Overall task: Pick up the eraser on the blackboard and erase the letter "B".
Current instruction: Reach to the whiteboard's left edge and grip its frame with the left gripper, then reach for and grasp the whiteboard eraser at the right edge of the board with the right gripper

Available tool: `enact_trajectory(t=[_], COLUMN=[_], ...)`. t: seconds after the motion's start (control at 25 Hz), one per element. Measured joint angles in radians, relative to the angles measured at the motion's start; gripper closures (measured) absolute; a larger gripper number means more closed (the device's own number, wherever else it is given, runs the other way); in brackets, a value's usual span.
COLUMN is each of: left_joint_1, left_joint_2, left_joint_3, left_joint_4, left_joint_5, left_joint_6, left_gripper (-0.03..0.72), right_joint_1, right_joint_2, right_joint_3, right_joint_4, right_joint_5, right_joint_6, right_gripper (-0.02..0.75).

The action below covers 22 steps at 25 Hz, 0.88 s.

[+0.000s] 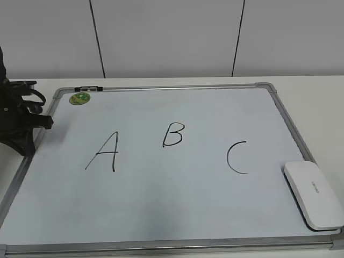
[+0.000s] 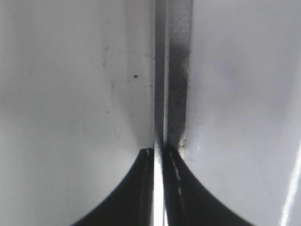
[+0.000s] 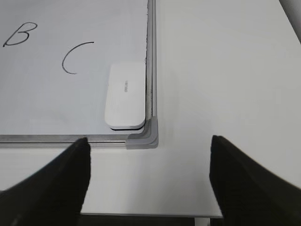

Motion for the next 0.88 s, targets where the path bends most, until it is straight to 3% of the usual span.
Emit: enact_trajectory(t=[0.4,0.68,0.88], left_joint_1=[0.000,0.000,0.000], left_joint_2=[0.000,0.000,0.000], left_joint_3=[0.000,0.000,0.000], left_joint_4=[-0.002,-0.010,-0.010], left_joint_5=[0.000,0.000,0.000], left_joint_6=[0.000,0.000,0.000], left_gripper=[0.662,0.662,0.660], right_joint_1=[0.000,0.000,0.000], right_joint_2=[0.476,0.760,0.920], right_joint_3=[-0.071,-0.166,-0.213], right_joint_4=[0.013,0.118,0.252], right_joint_5=[0.085,0.070,-0.045], right_joint_6=[0.000,0.000,-0.079], right_gripper=[0.151,0.151,0.151])
